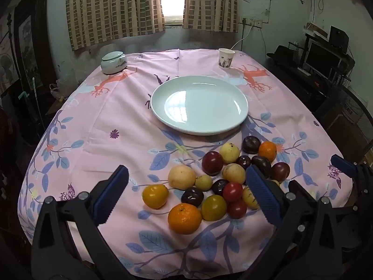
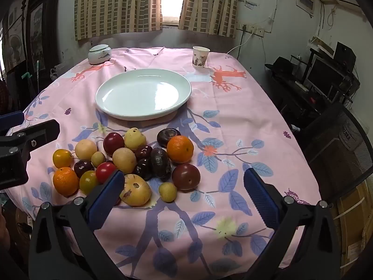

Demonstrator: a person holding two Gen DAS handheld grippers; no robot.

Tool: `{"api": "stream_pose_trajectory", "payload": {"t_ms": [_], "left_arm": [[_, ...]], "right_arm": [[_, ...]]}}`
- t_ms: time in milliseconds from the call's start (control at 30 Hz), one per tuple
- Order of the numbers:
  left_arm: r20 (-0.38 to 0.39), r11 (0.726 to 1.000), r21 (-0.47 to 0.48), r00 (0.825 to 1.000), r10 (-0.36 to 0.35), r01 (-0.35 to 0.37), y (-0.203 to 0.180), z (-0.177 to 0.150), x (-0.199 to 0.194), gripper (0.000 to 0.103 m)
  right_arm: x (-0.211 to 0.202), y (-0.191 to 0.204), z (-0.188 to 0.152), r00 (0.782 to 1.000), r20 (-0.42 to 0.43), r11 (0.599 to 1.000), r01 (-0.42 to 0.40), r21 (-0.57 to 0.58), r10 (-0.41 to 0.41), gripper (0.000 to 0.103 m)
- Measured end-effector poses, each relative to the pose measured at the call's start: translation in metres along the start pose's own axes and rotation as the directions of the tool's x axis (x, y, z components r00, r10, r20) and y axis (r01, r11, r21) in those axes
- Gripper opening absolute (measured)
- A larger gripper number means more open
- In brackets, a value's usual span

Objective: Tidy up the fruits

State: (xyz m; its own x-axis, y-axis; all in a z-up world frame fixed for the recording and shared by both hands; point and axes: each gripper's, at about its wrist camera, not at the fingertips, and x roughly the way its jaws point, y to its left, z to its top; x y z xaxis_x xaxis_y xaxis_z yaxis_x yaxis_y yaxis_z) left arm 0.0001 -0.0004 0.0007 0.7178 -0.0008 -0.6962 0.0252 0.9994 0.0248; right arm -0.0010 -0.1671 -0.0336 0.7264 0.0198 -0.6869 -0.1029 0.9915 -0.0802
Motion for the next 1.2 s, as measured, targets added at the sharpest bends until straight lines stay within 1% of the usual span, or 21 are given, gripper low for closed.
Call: {"api": "stream_pose_trajectory", "payload": {"t_ms": [67,100,267,300,367,467,500,533,900,1200], "left_arm": [[0.004,1.0,-0.004,1.0,0.005,-0.005,0.0,0.001,0.0,0.101],[0.011,1.0,-0.005,1.0,-0.008,0.008,0.001,0.0,-0.002,0.101],[0.002,1.0,-0.014,1.0,-0.017,0.017,-0.003,-0.004,-0.006,0.101],[-0.007,0.999,-0.017,0.999,-0.031,0.031,0.0,-0.001,-0.002,0.101],[-0.011,0.999,-0.012,0.999,-0.036,0.036,-0.003,0.0,-0.002,0.101],[-0.017,0.999,-0.004,0.999,-0.041,0.04,-0.008,0.0,-0.002,0.101],[-0.012,0.999,-0.008,0.999,-0.043,0.043,-0.004,-0.005,-0.002,0.101],[-0.01,0.999,-0.01,0.999,-0.043,0.042,-0.002,-0.007,-0.002,0.101],[-0.01,0.999,-0.017,0.999,-0.041,0.04,-0.001,-0.008,-0.004,0.101],[-0.011,0.999,-0.02,0.999,-0.043,0.043,-0.001,-0.008,-0.004,0.101]], "right_arm": [[0.0,0.0,0.0,1.0,0.001,1.0,0.003,0.0,-0.003,0.102],[0.001,-0.001,0.001,1.0,-0.003,1.0,0.003,0.002,-0.003,0.102],[0.004,-0.004,0.0,0.999,-0.028,0.999,-0.024,0.03,0.025,0.102],[0.004,-0.004,0.0,0.999,-0.031,0.999,-0.03,0.032,0.031,0.102],[0.0,-0.002,-0.002,0.999,-0.031,0.999,-0.036,0.03,0.037,0.102],[-0.007,-0.001,-0.007,0.999,-0.026,0.999,-0.034,0.021,0.034,0.102],[-0.005,-0.008,-0.004,0.999,-0.031,0.999,-0.027,0.024,0.027,0.102],[0.002,-0.003,-0.001,0.999,-0.039,0.999,-0.02,0.026,0.021,0.102],[0.002,-0.004,-0.002,0.999,-0.041,0.999,-0.021,0.038,0.022,0.102],[0.003,-0.002,-0.002,0.999,-0.045,0.999,-0.024,0.026,0.026,0.102]]}}
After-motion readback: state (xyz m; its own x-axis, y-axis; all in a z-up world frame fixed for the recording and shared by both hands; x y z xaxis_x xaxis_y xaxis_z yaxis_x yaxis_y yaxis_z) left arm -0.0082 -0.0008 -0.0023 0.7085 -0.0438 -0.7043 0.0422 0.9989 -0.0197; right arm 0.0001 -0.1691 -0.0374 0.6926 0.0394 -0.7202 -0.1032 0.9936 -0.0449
